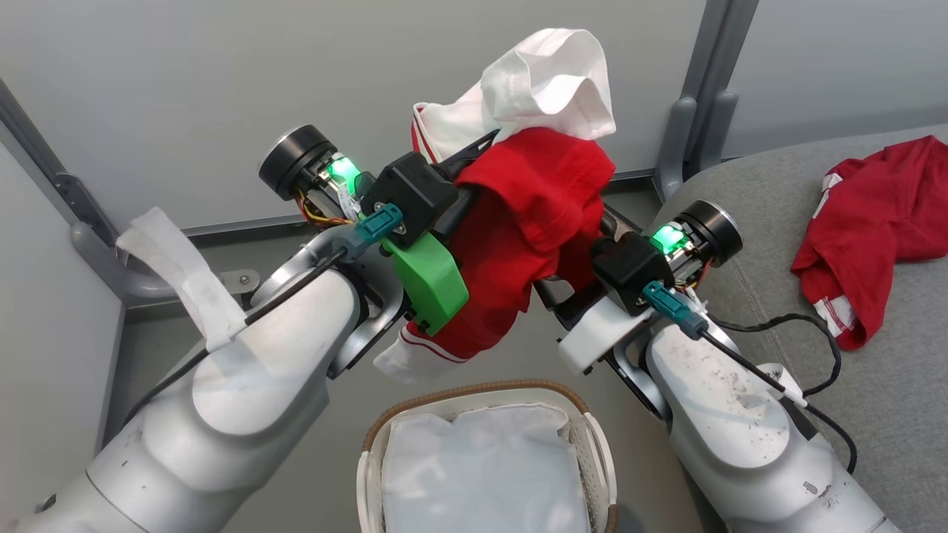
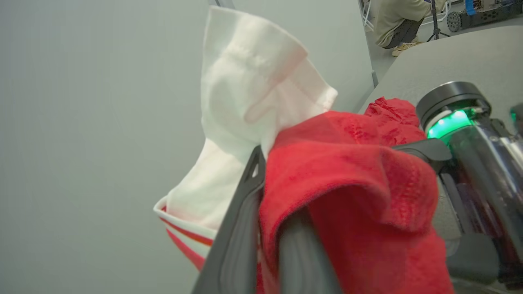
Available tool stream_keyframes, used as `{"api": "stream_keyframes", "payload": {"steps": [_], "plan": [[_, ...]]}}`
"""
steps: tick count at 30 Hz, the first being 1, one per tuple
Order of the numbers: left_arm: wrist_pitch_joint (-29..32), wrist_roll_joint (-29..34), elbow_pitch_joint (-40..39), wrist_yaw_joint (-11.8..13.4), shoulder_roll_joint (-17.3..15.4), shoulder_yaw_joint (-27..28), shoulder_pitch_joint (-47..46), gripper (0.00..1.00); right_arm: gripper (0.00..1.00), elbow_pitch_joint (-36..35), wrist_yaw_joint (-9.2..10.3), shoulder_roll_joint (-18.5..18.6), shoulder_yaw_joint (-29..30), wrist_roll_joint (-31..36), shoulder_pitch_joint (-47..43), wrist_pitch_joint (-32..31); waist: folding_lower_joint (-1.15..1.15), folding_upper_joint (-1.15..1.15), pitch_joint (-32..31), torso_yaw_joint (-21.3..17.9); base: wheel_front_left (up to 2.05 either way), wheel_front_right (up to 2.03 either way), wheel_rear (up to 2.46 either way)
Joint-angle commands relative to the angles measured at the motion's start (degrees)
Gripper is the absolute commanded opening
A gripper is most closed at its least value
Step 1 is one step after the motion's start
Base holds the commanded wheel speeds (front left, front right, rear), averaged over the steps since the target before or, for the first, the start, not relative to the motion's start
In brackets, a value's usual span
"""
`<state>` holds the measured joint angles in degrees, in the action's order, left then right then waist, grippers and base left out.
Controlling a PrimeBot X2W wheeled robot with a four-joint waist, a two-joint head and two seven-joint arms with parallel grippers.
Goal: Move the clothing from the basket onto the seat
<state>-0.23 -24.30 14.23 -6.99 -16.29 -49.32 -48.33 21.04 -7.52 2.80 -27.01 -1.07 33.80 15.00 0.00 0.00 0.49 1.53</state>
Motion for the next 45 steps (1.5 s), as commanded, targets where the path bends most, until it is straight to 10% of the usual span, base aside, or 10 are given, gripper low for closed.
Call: {"api": "stream_keyframes", "payload": {"steps": [1, 3, 8, 13, 45], "plan": [[0.0, -0.6, 0.0, 0.1, 0.2, 0.0, 1.1, 0.00, 0.25, -0.3, 0.06, 0.2, -0.3, -0.7, 0.7, 0.3, 0.00, 0.00, 0.1, 0.0, 0.00, 0.00, 0.00], [-0.1, -1.0, 0.2, 0.2, 0.2, 0.1, 1.4, 0.00, 0.00, -0.7, 0.06, 0.2, -0.6, -1.3, 1.0, 0.3, 0.00, 0.00, 0.2, 0.0, 0.00, 0.00, 0.00], [-1.0, -2.9, 1.0, 0.5, -0.4, 1.0, 2.9, 0.06, 0.00, -1.3, 0.06, 0.2, -0.1, -1.5, 0.6, 0.3, 0.00, 0.00, 0.8, -0.1, 0.00, 0.00, 0.00], [-3.5, -5.2, 2.0, 0.6, -0.8, 2.3, 5.5, 1.00, 0.00, -1.4, 0.06, 0.2, 1.6, -1.1, -0.4, 0.3, 0.00, 0.00, 1.5, -0.2, 0.00, 0.00, 0.00], [-15.0, -4.0, 8.6, 2.3, 7.0, 7.3, 23.4, 1.00, 0.00, -1.3, 0.06, 0.2, 15.8, 1.1, -6.7, 0.3, 0.00, 0.00, 4.6, -0.8, 0.00, 0.00, 0.00]]}}
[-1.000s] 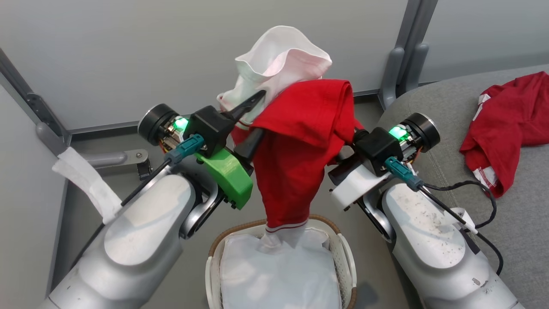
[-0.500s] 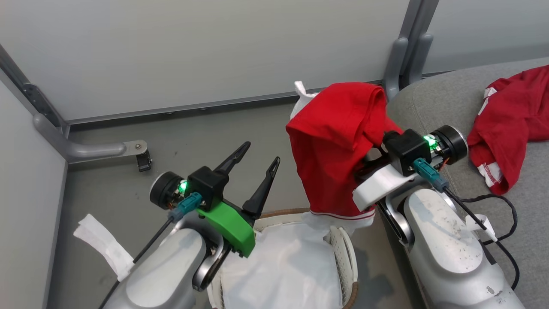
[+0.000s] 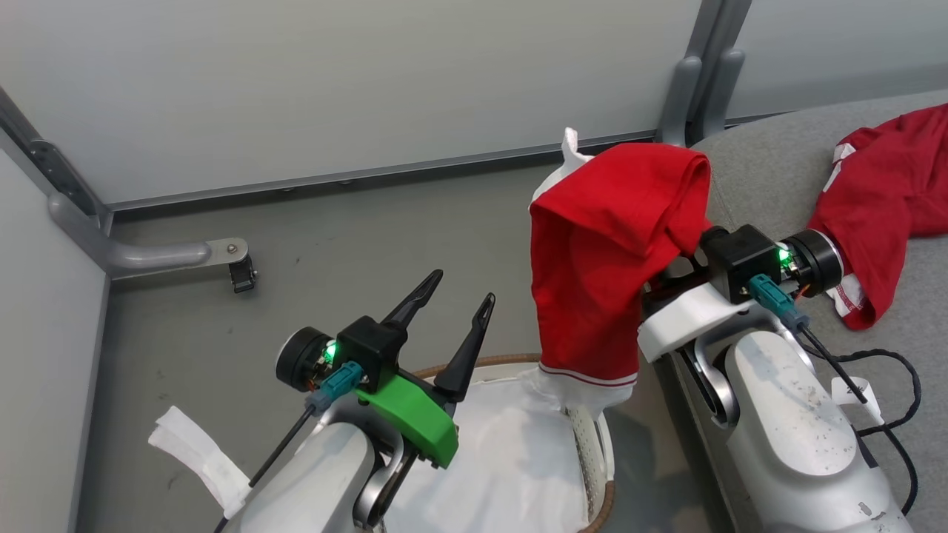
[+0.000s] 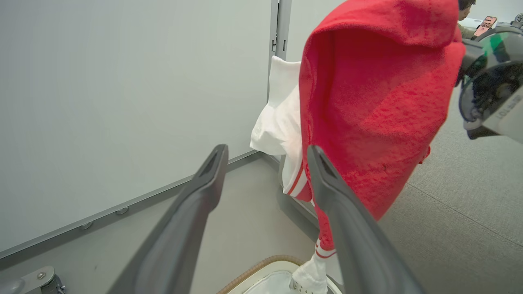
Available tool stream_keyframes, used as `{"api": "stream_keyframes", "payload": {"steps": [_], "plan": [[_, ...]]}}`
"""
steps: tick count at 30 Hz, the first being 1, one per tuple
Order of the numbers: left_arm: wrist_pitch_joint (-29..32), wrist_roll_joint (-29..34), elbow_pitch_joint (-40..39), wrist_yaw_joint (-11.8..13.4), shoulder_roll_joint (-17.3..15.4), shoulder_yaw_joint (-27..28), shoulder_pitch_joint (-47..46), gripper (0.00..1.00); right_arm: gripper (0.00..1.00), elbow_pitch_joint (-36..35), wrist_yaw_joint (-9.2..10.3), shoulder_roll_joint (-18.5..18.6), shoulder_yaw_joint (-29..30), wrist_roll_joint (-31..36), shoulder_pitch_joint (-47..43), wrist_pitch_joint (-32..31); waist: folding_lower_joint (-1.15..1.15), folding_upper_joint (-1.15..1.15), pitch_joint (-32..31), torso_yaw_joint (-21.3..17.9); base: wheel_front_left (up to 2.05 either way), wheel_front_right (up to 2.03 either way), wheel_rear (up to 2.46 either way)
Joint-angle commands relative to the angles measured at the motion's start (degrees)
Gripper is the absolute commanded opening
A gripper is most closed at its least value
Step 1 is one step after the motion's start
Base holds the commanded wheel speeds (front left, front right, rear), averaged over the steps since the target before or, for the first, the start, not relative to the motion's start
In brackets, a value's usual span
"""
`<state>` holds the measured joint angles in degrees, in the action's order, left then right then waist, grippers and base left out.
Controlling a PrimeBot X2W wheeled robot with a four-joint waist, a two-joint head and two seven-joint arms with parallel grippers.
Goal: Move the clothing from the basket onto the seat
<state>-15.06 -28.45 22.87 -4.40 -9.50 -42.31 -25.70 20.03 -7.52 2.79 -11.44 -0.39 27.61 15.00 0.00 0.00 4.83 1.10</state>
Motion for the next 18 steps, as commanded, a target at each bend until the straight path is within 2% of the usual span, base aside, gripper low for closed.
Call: {"api": "stream_keyframes", "payload": {"steps": [1, 6, 18], "plan": [[-0.1, 0.5, 0.0, -0.4, 0.5, 0.5, 0.9, 1.00, 0.00, -0.3, 0.06, 0.2, 0.7, 0.5, -0.4, 0.3, 0.00, 0.00, 0.5, -0.7, 0.00, 0.00, 0.00], [-0.1, 2.0, 0.1, -1.0, 1.7, 1.3, 1.4, 1.00, 0.00, -0.9, 0.06, 0.2, 2.0, 0.7, 0.3, 0.3, 0.00, 0.00, 2.1, -3.5, 0.00, 0.00, 0.00], [-0.1, 5.9, 1.4, -2.2, 3.4, 0.8, -1.1, 1.00, 0.00, -2.9, 0.07, 0.2, 6.9, 1.2, 0.1, 0.3, 0.00, 0.00, 8.7, -13.9, 0.00, 0.00, 0.00]]}}
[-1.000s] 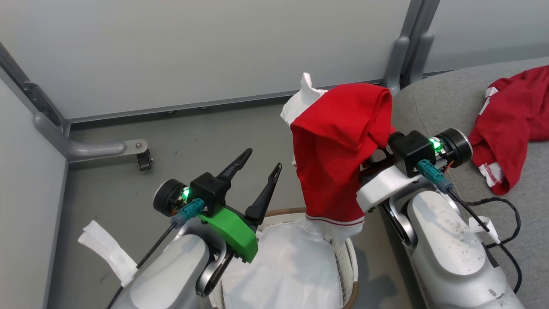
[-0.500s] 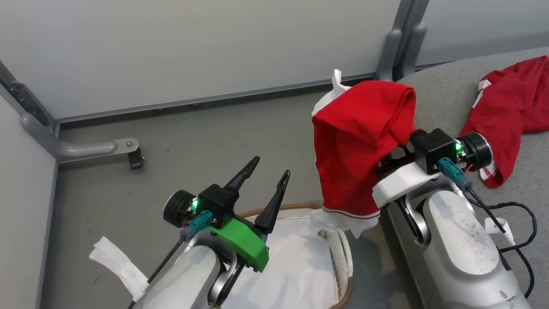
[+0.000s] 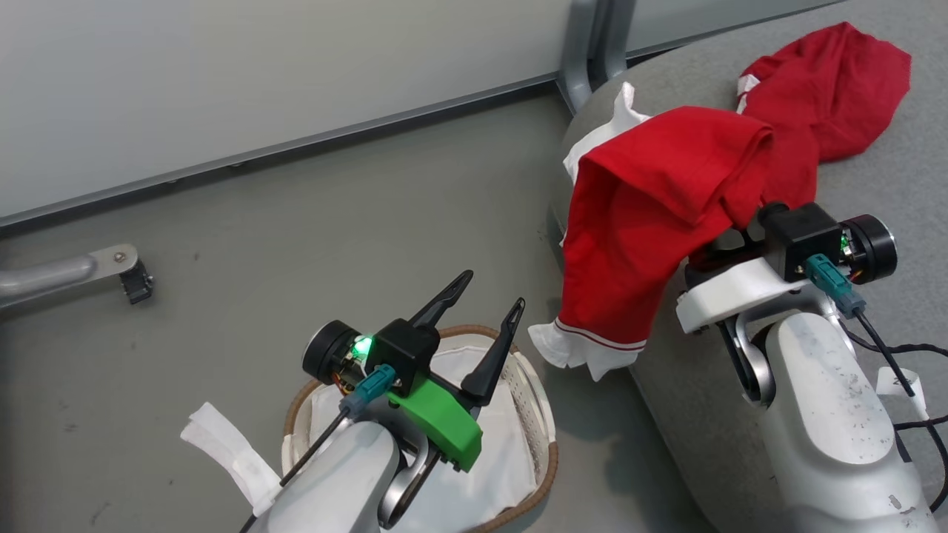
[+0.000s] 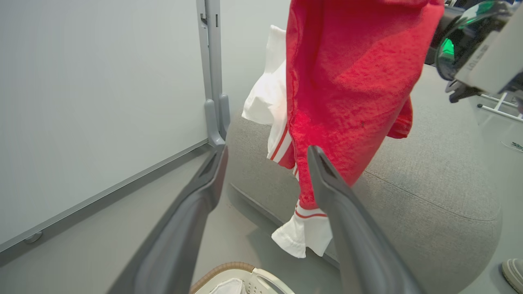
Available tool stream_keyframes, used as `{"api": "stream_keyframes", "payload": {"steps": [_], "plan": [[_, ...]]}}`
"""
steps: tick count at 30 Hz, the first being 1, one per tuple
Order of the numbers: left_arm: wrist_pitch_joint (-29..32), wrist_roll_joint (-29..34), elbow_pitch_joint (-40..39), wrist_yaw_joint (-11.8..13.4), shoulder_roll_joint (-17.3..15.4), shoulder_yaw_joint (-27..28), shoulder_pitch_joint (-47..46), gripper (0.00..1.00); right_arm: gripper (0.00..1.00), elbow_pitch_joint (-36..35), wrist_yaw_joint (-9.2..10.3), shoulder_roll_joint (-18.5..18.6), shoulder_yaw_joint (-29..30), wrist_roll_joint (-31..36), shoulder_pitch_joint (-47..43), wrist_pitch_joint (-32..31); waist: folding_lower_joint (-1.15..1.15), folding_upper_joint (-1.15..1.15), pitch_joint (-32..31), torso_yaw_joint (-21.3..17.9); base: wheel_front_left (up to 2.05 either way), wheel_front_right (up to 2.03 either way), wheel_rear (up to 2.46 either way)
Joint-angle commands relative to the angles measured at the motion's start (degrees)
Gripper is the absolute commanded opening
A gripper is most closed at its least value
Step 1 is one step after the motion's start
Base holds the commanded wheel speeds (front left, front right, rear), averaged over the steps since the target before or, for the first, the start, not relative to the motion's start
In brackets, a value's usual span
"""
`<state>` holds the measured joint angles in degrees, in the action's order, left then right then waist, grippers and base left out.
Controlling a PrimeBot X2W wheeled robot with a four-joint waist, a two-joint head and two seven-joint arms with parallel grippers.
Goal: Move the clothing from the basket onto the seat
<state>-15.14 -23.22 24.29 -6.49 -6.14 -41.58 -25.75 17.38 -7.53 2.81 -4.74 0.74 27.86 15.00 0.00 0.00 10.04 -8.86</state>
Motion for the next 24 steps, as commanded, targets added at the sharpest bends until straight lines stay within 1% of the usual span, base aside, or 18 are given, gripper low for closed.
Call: {"api": "stream_keyframes", "payload": {"steps": [1, 7, 12, 16, 19, 21, 24], "plan": [[0.0, 0.9, 0.3, -0.2, 0.1, -0.2, -1.3, 1.00, 0.00, -0.4, 0.08, 0.1, 0.7, 0.1, -0.4, 0.3, 0.00, 0.00, 4.0, -4.6, 0.00, 0.00, 0.00], [0.0, 1.6, 1.4, -0.6, 0.6, -1.3, -2.4, 1.00, 0.00, -1.3, 0.07, 0.1, 3.2, 0.1, -1.3, 0.3, 0.00, 0.00, 6.3, -7.5, 0.00, 0.00, 0.00], [0.0, 2.1, 1.9, -0.8, 0.8, -2.0, -2.9, 1.00, 0.00, -1.2, 0.07, 0.1, 3.7, 0.4, -1.3, 0.3, 0.00, 0.00, 7.8, -8.3, 0.00, 0.00, 0.00], [0.0, 2.5, 2.0, -0.9, 0.9, -2.4, -3.5, 1.00, 0.00, -0.1, 0.08, 0.4, 4.5, 1.2, 0.5, 0.3, 0.00, 0.00, 8.9, -7.4, 0.00, 0.00, 0.00], [0.0, 2.8, 1.8, -0.9, 0.9, -2.4, -3.6, 1.00, 0.00, 1.0, 0.08, 1.5, 6.0, 1.3, 2.8, 0.3, 0.00, 0.00, 9.7, -6.1, 0.00, 0.00, 0.00], [0.0, 2.9, 1.8, -0.9, 0.9, -2.6, -3.8, 1.00, 0.00, 1.8, 0.07, 2.6, 7.1, 1.3, 5.1, 0.3, 0.00, 0.00, 10.2, -4.9, 0.00, 0.00, 0.00], [0.0, 3.0, 1.6, -1.0, 1.0, -2.6, -4.2, 1.00, 0.00, 3.2, 0.08, 5.9, 8.8, 2.4, 9.5, 0.3, 0.00, 0.00, 10.8, -2.8, 0.00, 0.00, 0.00]]}}
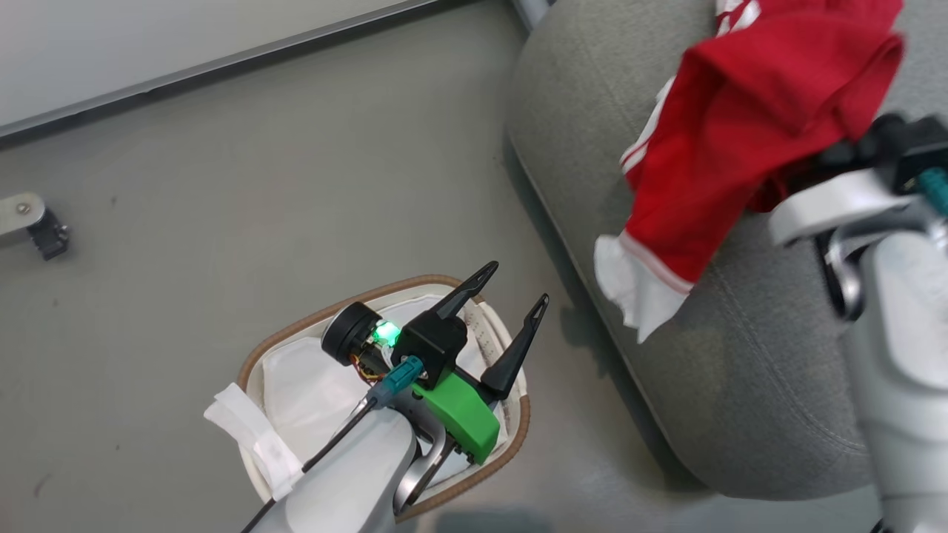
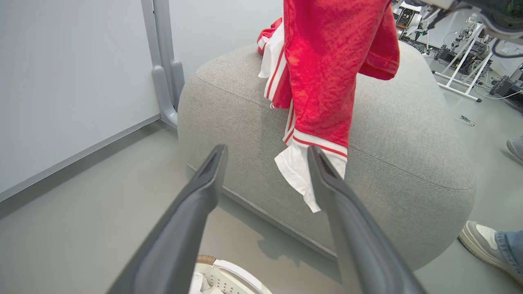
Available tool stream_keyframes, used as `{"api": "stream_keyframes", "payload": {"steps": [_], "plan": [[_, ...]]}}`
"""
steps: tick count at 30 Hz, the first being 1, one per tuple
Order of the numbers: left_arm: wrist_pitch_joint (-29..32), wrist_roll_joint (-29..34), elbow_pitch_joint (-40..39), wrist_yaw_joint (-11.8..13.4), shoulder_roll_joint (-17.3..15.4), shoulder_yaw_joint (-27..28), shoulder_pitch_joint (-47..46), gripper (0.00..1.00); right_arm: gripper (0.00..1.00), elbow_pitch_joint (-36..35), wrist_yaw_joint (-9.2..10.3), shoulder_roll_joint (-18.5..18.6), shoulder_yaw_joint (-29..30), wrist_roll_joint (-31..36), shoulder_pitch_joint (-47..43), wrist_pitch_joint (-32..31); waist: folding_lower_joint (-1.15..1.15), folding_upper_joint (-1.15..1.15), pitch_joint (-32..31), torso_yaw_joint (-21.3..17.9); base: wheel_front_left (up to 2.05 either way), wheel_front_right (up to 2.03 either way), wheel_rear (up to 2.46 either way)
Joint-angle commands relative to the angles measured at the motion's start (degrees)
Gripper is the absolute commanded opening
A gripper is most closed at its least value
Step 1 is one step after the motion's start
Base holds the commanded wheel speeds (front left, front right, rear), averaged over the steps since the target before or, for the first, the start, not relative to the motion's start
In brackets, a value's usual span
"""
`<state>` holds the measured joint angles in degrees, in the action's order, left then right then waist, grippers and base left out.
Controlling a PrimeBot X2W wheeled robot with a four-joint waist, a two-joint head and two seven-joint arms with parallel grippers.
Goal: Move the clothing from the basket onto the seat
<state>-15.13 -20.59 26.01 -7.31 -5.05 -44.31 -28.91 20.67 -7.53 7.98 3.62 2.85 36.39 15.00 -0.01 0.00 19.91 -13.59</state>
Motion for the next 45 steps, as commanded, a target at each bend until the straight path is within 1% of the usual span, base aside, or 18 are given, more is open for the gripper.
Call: {"api": "stream_keyframes", "payload": {"steps": [1, 5, 10, 11, 14, 16, 20, 23, 28, 33, 34, 35, 36, 37, 38, 45], "plan": [[0.0, 0.5, -0.2, -0.2, 0.0, 0.1, -1.1, 1.00, 0.00, 0.4, 0.08, 2.0, 1.0, 0.4, 2.8, 0.3, 0.01, 0.00, 1.2, 2.8, 0.00, 0.00, 0.00], [0.0, 0.7, -0.6, -0.2, 0.3, -0.2, -1.3, 1.00, 0.00, 2.0, 0.08, 7.2, 4.7, 1.9, 8.8, 0.3, 0.01, 0.00, 2.0, 6.1, 0.00, 0.00, 0.00], [0.0, 0.8, -1.2, -0.2, 0.7, -0.8, -1.6, 1.00, 0.00, 5.7, 0.08, 14.2, 11.1, 3.5, 14.9, 0.3, 0.01, 0.00, 3.1, 10.7, 0.00, 0.00, 0.00], [0.0, 0.8, -1.4, -0.2, 0.8, -0.9, -1.6, 1.00, 0.00, 6.5, 0.08, 14.8, 12.0, 3.6, 15.4, 0.3, 0.01, 0.00, 3.2, 11.2, 0.00, 0.00, 0.00], [0.0, 0.7, -1.8, -0.2, 1.0, -1.0, -1.9, 1.00, 0.00, 10.8, 0.08, 17.6, 16.9, 4.0, 16.8, 0.3, 0.01, 0.00, 4.2, 13.7, 0.00, 0.00, 0.00], [0.0, 1.0, -1.9, -0.2, 1.0, -1.2, -2.2, 1.00, 0.00, 13.4, 0.08, 18.4, 20.3, 5.0, 16.8, 0.3, 0.01, 0.00, 4.8, 15.0, 0.00, 0.00, 0.00], [0.0, 1.2, -2.6, -0.2, 1.0, -0.8, -2.6, 1.00, 0.00, 18.8, 0.08, 17.8, 26.5, 7.0, 14.3, 0.3, 0.01, 0.00, 6.5, 16.5, 0.00, 0.00, 0.00], [0.0, 1.4, -3.0, -0.2, 0.6, 0.0, -2.5, 1.00, 0.00, 22.1, 0.08, 16.4, 29.6, 9.1, 12.3, 0.3, 0.01, 0.00, 7.5, 16.6, 0.00, 0.00, 0.00], [0.0, 1.8, -3.2, -0.2, 0.1, 0.8, -2.3, 1.00, 0.00, 23.6, 0.08, 13.6, 31.0, 11.2, 9.8, 0.3, 0.01, 0.00, 8.5, 15.7, 0.00, 0.00, 0.00], [0.0, 1.7, -2.7, -0.2, -0.2, 1.6, -2.2, 1.00, 0.00, 21.8, 0.08, 11.0, 30.1, 11.2, 7.9, 0.3, 0.01, 0.00, 8.2, 13.7, 0.00, 0.00, 0.00], [0.0, 1.7, -2.6, -0.2, -0.3, 1.8, -2.1, 1.00, 0.03, 21.2, 0.08, 10.5, 29.8, 10.9, 7.5, 0.3, 0.01, 0.00, 8.1, 13.2, 0.00, 0.00, 0.00], [0.0, 1.8, -2.6, -0.2, -0.3, 1.9, -2.2, 1.00, 0.28, 20.6, 0.08, 10.1, 29.7, 10.7, 7.0, 0.3, 0.01, 0.00, 7.9, 12.7, 0.00, 0.00, 0.00], [0.0, 1.8, -2.5, -0.2, -0.3, 2.1, -2.1, 1.00, 0.39, 20.2, 0.08, 9.7, 29.4, 10.4, 6.6, 0.3, 0.01, 0.00, 7.7, 12.3, 0.00, 0.00, 0.00], [0.0, 1.7, -2.5, -0.2, -0.4, 2.3, -2.0, 1.00, 0.85, 19.6, 0.08, 9.3, 29.2, 10.1, 6.1, 0.3, 0.01, 0.00, 7.5, 11.8, 0.00, 0.00, 0.00], [0.0, 1.7, -2.4, -0.2, -0.4, 2.4, -1.9, 1.00, 1.00, 19.2, 0.08, 8.9, 28.9, 10.0, 5.6, 0.3, 0.01, 0.00, 7.3, 11.4, 0.00, 0.00, 0.00], [0.0, 1.2, -2.1, -0.2, -0.8, 3.6, -0.5, 1.00, 1.00, 16.3, 0.08, 5.7, 26.7, 8.2, 1.1, 0.3, 0.01, 0.00, 4.9, 8.3, 0.00, 0.00, 0.00]]}}
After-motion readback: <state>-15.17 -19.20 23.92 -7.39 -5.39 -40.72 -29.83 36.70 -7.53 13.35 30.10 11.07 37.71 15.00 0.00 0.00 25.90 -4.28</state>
